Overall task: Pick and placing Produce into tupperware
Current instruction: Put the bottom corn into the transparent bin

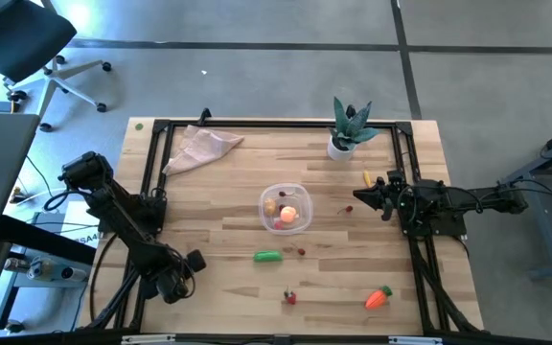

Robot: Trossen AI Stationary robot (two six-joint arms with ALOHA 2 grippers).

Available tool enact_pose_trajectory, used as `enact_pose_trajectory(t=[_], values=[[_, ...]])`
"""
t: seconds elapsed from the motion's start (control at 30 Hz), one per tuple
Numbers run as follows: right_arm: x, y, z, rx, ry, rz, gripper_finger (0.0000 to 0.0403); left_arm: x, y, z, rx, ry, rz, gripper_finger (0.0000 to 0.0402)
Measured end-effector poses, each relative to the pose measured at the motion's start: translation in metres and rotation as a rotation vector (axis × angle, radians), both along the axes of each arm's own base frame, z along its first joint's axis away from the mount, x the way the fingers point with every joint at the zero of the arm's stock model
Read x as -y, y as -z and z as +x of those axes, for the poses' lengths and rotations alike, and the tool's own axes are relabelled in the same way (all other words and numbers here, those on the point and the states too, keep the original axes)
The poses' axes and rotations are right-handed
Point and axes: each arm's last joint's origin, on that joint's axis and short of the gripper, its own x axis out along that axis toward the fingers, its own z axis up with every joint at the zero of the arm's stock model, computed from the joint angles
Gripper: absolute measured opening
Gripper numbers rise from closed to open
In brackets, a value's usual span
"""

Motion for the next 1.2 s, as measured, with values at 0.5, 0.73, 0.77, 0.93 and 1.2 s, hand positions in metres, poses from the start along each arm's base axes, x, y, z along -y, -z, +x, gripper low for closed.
enact_pose_trajectory(t=[0.5, 0.73, 0.77, 0.93, 1.2], values=[[0.0, 0.0, 0.0, 0.0, 0.0, 0.0, 0.0036, 0.0001, 0.0001, -0.0003, -0.007, 0.016, -0.005, 0.006], [0.0, 0.0, 0.0, 0.0, 0.0, 0.0, 0.0036, 0.0002, 0.0002, -0.0004, -0.009, 0.016, -0.007, 0.0047], [0.0, 0.0001, 0.0, 0.0, 0.0, 0.0, 0.0036, 0.0002, 0.0002, -0.0004, -0.009, 0.016, -0.007, 0.0047], [0.0, 0.0, 0.0, 0.0, 0.0, 0.0, 0.0036, 0.0001, 0.0003, -0.0005, -0.01, 0.016, -0.007, 0.0046], [0.0, 0.0, 0.0, 0.0, 0.0, 0.0, 0.0036, -0.0006, -0.0033, 0.0011, 0.038, 0.006, 0.024, 0.0046]])
